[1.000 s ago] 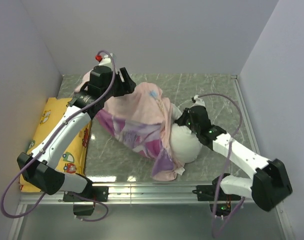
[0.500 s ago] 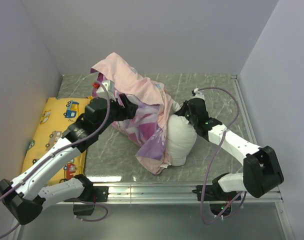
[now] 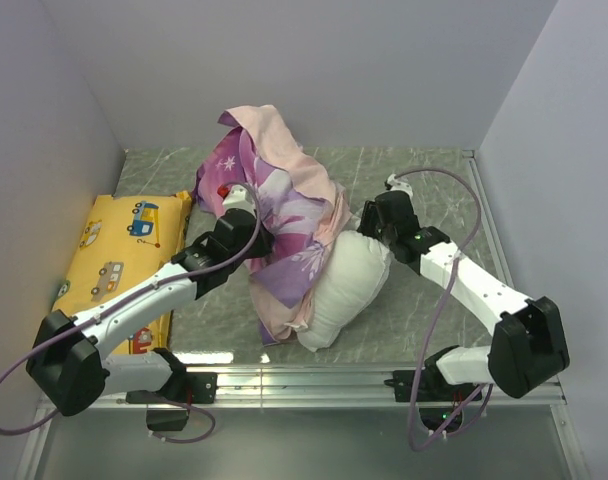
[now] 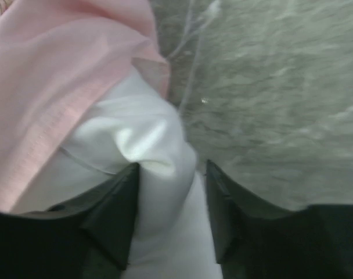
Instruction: Remove the pillowcase from the pillow
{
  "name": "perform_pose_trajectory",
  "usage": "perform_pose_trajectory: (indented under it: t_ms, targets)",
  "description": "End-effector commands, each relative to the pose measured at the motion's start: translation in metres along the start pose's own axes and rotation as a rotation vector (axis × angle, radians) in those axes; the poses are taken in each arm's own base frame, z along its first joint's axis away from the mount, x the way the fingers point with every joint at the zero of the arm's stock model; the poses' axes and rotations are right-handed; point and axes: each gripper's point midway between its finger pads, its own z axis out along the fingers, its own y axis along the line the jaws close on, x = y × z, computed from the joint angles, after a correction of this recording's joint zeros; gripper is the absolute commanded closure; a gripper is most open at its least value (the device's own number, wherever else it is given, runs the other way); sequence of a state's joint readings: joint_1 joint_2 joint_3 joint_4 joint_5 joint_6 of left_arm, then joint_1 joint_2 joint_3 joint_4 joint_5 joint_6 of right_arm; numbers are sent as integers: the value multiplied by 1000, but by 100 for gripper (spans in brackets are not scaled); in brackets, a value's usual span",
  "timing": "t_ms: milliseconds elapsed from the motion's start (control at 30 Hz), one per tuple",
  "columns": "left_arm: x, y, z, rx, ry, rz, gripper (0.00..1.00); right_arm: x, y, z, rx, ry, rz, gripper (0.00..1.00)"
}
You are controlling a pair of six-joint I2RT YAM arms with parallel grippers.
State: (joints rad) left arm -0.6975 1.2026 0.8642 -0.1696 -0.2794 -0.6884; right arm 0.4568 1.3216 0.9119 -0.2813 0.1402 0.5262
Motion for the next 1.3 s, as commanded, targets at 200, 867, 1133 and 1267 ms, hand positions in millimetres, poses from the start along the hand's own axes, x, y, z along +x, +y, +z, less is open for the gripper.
perform_pose_trajectory:
  t_ms: [200, 867, 1133, 1267]
  targets:
    - [-13, -5, 12, -33, -47, -51, 99, -30, 13, -99, -44, -120, -76, 20]
    - [-13, -18, 25, -8, -23, -73, 99, 61, 19, -120, -107, -83, -81, 11]
    - [-5, -16, 23, 1, -6, -79, 99, 4, -25, -160, 132, -276, -53, 10]
    - [-5, -16, 22, 1, -8, -83, 99, -8, -15, -174, 75, -280, -104, 10]
